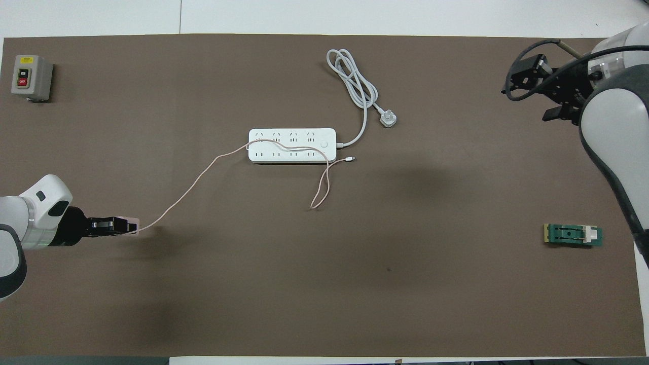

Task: Unplug charger and place it aside
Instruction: 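Lower the pink charger onto the table with the left gripper while the right gripper withdraws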

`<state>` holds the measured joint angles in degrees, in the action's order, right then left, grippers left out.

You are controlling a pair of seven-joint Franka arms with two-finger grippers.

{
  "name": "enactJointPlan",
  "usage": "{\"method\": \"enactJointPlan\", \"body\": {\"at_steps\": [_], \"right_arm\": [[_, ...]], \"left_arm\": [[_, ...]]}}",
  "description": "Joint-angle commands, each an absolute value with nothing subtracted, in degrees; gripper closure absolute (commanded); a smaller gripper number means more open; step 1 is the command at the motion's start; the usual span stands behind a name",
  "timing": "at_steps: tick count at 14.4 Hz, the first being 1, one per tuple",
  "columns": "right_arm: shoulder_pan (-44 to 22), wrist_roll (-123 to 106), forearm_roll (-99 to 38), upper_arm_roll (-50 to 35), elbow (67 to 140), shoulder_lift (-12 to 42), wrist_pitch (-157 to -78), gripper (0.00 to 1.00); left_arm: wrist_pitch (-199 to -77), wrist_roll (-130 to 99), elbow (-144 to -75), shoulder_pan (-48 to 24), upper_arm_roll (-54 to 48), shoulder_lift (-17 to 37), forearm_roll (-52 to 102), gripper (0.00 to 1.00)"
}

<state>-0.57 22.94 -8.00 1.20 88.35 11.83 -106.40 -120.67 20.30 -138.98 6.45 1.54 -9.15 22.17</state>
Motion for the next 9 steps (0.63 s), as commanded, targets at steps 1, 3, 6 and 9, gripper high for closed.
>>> {"method": "enactJointPlan", "body": {"at_steps": [1, 3, 6, 9], "right_arm": [[0.88, 10.68, -4.32, 0.53, 89.30, 8.80, -104.60, 0.00], [1.66, 3.72, -4.04, 0.53, 89.21, 6.78, -102.14, 0.00], [3.07, -3.93, -3.96, 0.53, 89.30, 3.00, -97.40, 0.00], [4.04, -7.55, -2.91, 0.62, 89.30, -0.08, -93.53, 0.00]], "left_arm": [[-122.96, 22.50, -142.64, 7.03, 1.23, -11.25, 24.17, 1.00], [-124.27, 23.55, -143.17, 6.33, 1.32, -10.99, 24.08, 1.00], [-127.17, 24.17, -145.28, 6.33, 1.32, -10.72, 24.08, 1.00], [-129.64, 25.22, -145.72, 6.33, 1.32, -9.41, 24.08, 1.00]]}}
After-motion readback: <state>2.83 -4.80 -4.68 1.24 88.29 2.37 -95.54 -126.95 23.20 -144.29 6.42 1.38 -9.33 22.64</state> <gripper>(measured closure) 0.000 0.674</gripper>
